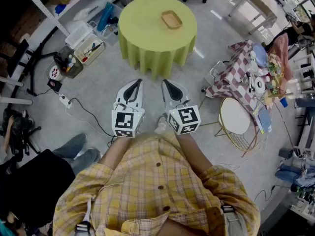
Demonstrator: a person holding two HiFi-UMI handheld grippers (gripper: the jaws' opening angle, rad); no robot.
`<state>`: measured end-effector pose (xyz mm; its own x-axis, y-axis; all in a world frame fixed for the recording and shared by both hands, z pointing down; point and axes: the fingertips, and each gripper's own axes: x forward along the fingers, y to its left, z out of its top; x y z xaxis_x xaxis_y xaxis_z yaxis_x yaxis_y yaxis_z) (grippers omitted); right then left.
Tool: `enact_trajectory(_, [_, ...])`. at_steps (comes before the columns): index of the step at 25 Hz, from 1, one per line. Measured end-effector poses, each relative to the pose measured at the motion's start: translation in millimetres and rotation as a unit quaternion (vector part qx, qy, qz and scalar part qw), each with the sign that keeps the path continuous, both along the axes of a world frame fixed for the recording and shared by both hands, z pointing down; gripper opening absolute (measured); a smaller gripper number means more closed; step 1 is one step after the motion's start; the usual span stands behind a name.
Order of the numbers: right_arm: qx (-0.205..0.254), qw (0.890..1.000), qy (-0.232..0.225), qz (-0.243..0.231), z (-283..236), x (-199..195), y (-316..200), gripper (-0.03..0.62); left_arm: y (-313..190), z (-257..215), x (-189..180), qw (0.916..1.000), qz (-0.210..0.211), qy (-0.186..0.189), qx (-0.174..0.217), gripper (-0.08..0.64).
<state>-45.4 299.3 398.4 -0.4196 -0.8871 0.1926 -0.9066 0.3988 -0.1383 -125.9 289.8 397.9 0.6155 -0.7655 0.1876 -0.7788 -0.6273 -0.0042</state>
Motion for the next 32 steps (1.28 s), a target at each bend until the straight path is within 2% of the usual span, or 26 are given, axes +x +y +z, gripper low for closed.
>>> enact_trajectory(9, [-0.001,1.000,-0.014,-0.009,1,10,3,-0.002,4,3,10,0.9999,-0.007,-0.012,-0.001,0.003])
enact_trajectory(17, [0.001,0.999,-0.024,-0.027,2,36,0,-0.002,6,3,40,0.9997,-0.012,-0.020,0.005,0.003])
enact_trajectory(29, [0.002,0.997,-0.043,-0.060,13,87,4,-0.002,20,21,84,0.9980,-0.054,-0.032,-0.004,0.003])
enact_trajectory(32, [-0.004,0.996,-0.045,-0.076,22,90,10,-0.002,28,26,87,0.9971,-0.065,-0.038,-0.007,0.003])
